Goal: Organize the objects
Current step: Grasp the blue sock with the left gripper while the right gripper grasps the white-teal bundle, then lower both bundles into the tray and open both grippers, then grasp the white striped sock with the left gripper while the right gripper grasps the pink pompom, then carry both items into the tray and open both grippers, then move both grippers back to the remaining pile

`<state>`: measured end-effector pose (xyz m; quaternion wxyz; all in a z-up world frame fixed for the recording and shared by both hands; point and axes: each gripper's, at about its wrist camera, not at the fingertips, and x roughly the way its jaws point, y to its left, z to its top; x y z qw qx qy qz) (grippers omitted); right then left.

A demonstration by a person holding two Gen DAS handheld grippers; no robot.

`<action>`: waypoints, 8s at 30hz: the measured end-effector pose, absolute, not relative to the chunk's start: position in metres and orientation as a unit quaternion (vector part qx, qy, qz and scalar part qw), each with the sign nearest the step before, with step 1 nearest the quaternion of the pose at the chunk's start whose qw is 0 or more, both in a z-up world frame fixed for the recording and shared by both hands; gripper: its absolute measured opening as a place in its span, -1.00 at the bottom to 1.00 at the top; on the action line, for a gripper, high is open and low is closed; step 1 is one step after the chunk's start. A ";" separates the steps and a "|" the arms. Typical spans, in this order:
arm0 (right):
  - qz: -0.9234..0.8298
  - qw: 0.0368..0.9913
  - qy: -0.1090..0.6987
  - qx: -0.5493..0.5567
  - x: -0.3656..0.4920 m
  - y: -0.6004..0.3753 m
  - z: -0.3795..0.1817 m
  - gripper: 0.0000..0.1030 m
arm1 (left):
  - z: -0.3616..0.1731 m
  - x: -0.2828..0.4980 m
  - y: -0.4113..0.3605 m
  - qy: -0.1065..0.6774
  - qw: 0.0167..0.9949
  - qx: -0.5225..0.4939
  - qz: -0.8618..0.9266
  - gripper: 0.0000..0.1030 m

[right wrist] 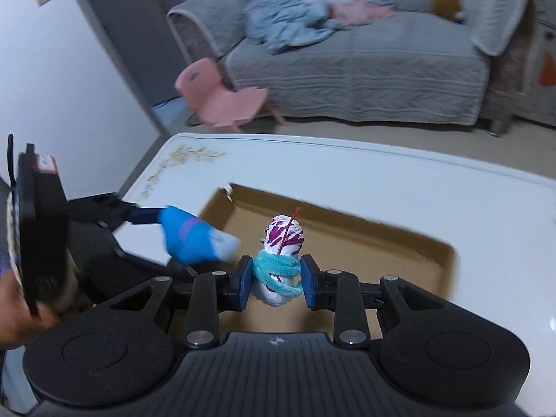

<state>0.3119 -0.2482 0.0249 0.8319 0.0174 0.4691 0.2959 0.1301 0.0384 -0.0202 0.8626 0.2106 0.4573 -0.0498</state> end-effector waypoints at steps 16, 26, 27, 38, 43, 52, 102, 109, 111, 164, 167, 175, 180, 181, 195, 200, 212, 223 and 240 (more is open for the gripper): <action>0.307 0.787 0.528 -0.088 0.353 -0.178 -0.058 -0.42 | -0.090 0.148 0.033 0.440 0.811 0.355 -0.151 0.76; 0.293 0.808 0.504 -0.092 0.335 -0.193 -0.018 0.16 | -0.049 0.126 0.021 0.406 0.827 0.369 -0.122 0.99; 0.289 0.811 0.501 -0.091 0.332 -0.195 -0.012 0.16 | -0.042 0.123 0.020 0.404 0.831 0.364 -0.118 0.99; 0.265 0.831 0.487 -0.038 0.260 -0.254 0.037 0.34 | 0.002 0.049 0.049 0.483 0.857 0.176 -0.014 0.99; 0.241 0.832 0.501 -0.002 0.213 -0.285 0.033 0.34 | -0.015 -0.005 0.059 0.563 0.821 0.091 0.024 0.99; 0.224 0.827 0.516 0.016 0.171 -0.300 0.001 0.34 | -0.028 -0.046 0.068 0.581 0.811 0.021 0.064 0.99; 0.205 0.804 0.558 -0.009 0.158 -0.292 -0.045 -0.42 | -0.077 -0.048 0.063 0.588 0.807 0.034 0.039 -0.18; 0.211 0.801 0.560 -0.002 0.158 -0.298 -0.042 -0.52 | -0.068 -0.044 0.067 0.574 0.817 0.034 0.047 -0.19; 0.209 0.802 0.560 0.000 0.159 -0.299 -0.043 -0.52 | -0.066 -0.042 0.066 0.570 0.819 0.036 0.047 -0.18; 0.373 0.839 0.335 -0.210 0.224 -0.300 0.071 -0.50 | 0.009 0.115 -0.058 0.449 0.872 0.146 -0.132 -0.13; 0.386 0.814 0.339 -0.269 0.251 -0.285 0.046 -0.50 | -0.026 0.142 -0.061 0.466 0.862 0.156 -0.124 -0.13; 0.391 0.780 0.373 -0.315 0.304 -0.261 -0.013 -0.50 | -0.076 0.178 -0.038 0.490 0.844 0.192 -0.102 -0.14; 0.404 0.775 0.369 -0.315 0.313 -0.248 -0.016 -0.50 | -0.078 0.184 -0.033 0.488 0.846 0.184 -0.107 -0.13; 0.409 0.773 0.367 -0.316 0.311 -0.245 -0.016 -0.49 | -0.079 0.184 -0.034 0.490 0.846 0.180 -0.107 -0.13; 0.416 0.763 0.385 -0.311 0.320 -0.246 -0.025 0.06 | -0.073 0.180 -0.033 0.494 0.845 0.179 -0.104 0.58; 0.421 0.759 0.383 -0.317 0.318 -0.247 -0.018 0.19 | -0.056 0.168 -0.037 0.495 0.844 0.173 -0.115 0.68; 0.417 0.758 0.382 -0.325 0.293 -0.238 0.009 0.23 | -0.003 0.120 -0.035 0.490 0.852 0.160 -0.096 0.70; 0.390 0.792 0.373 -0.287 0.215 -0.255 0.048 0.69 | 0.032 0.011 -0.008 0.496 0.860 0.102 -0.063 0.97; 0.197 0.818 0.530 -0.103 0.139 -0.293 -0.043 0.73 | -0.057 -0.109 0.076 0.616 0.778 -0.054 0.106 0.99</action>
